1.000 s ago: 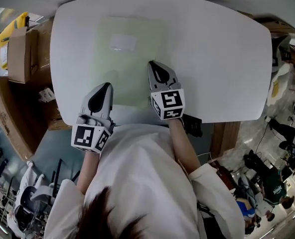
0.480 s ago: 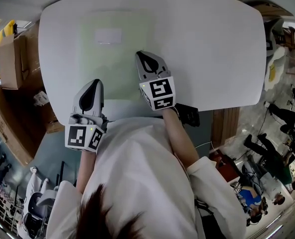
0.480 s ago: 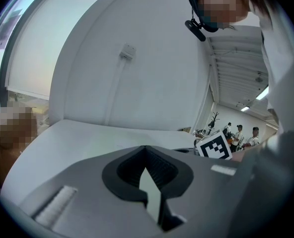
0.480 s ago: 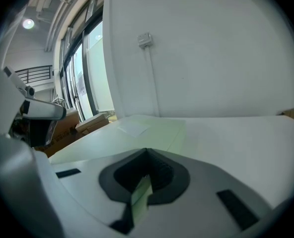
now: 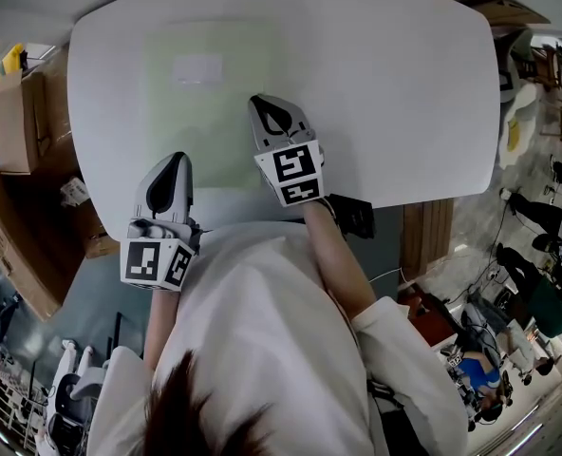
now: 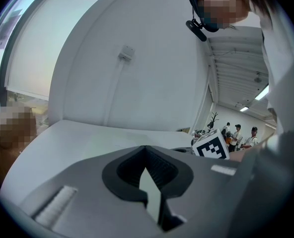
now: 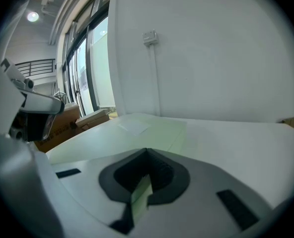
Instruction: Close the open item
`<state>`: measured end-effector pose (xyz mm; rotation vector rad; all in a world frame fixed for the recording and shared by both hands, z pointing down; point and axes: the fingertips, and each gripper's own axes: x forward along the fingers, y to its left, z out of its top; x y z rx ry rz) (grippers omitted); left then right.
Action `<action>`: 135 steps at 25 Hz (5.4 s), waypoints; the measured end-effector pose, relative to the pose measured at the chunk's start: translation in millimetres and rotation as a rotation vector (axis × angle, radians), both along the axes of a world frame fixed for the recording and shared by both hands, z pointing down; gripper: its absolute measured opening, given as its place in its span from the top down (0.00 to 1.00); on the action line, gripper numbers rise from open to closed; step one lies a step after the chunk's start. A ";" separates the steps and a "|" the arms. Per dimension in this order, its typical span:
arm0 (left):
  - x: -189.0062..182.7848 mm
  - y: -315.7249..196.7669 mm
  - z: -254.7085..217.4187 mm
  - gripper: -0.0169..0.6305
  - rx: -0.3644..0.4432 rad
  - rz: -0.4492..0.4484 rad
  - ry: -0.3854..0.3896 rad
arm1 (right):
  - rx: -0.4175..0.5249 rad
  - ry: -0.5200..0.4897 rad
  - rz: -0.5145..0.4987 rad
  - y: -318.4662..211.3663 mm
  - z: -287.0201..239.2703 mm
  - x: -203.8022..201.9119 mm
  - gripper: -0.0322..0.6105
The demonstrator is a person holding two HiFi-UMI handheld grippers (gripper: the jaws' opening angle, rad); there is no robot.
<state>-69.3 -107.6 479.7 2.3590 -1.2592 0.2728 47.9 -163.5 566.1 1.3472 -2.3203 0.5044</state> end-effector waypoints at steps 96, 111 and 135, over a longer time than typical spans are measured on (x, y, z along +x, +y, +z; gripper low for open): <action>5.1 46.2 -105.6 0.96 0.216 -0.022 0.056 | 0.274 -0.086 -0.016 118.9 -184.8 -16.4 0.94; 4.0 46.7 -106.3 0.96 0.218 -0.035 0.047 | 0.272 -0.089 -0.019 118.7 -183.7 -16.6 0.94; 6.5 45.9 -104.7 0.96 0.219 -0.031 0.044 | 0.267 -0.093 -0.023 117.7 -182.5 -15.6 0.94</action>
